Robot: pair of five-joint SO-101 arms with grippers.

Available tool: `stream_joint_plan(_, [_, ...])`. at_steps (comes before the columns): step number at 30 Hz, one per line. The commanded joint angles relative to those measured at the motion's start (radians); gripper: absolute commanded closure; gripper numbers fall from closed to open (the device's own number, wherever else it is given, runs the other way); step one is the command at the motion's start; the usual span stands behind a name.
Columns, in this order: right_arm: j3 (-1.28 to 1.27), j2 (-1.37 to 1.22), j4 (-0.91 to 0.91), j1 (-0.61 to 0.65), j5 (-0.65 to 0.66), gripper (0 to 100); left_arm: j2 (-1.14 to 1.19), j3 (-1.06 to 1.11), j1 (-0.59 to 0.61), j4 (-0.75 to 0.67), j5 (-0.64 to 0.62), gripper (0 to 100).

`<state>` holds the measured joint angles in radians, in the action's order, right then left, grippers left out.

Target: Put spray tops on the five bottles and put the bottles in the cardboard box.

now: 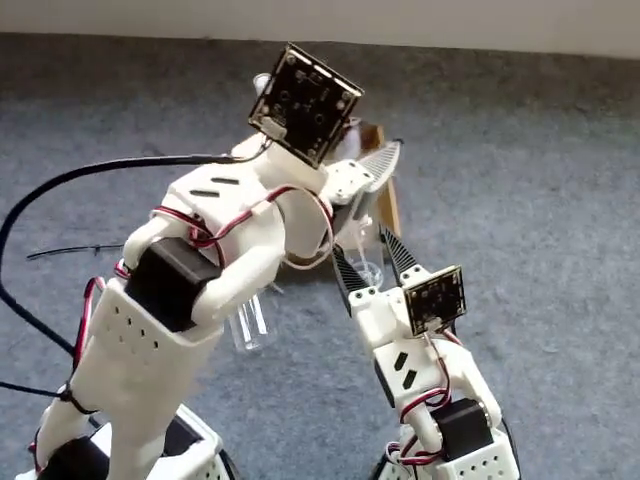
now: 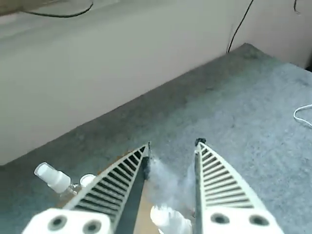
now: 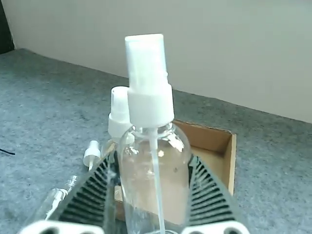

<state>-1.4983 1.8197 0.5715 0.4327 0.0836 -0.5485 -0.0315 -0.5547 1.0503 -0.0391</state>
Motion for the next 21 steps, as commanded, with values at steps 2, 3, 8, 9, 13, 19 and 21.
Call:
stream_joint_plan(2, [0.012, 0.015, -0.025, -0.015, -0.008, 99.4, -0.013, 0.051, 0.12, -0.003, 0.012, 85])
stream_joint_plan(3, [0.012, 0.015, -0.025, -0.015, -0.008, 99.4, -0.013, 0.081, 0.134, -0.003, 0.012, 85])
stream_joint_plan(8, [0.012, 0.015, -0.025, -0.015, -0.008, 99.4, -0.016, 0.189, 0.131, -0.006, 0.075, 85])
stream_joint_plan(9, [0.012, 0.015, -0.025, -0.015, -0.008, 99.4, -0.019, 0.208, 0.114, -0.017, 0.089, 85])
stream_joint_plan(13, [0.012, 0.015, -0.024, -0.013, -0.008, 99.4, -0.015, 0.248, 0.064, -0.031, 0.141, 85])
stream_joint_plan(19, [0.013, 0.015, -0.019, -0.015, -0.008, 99.4, -0.028, 0.214, 0.094, -0.025, 0.173, 85])
stream_joint_plan(21, [0.013, 0.015, -0.019, -0.015, -0.008, 99.4, -0.056, 0.147, 0.133, -0.021, 0.173, 85])
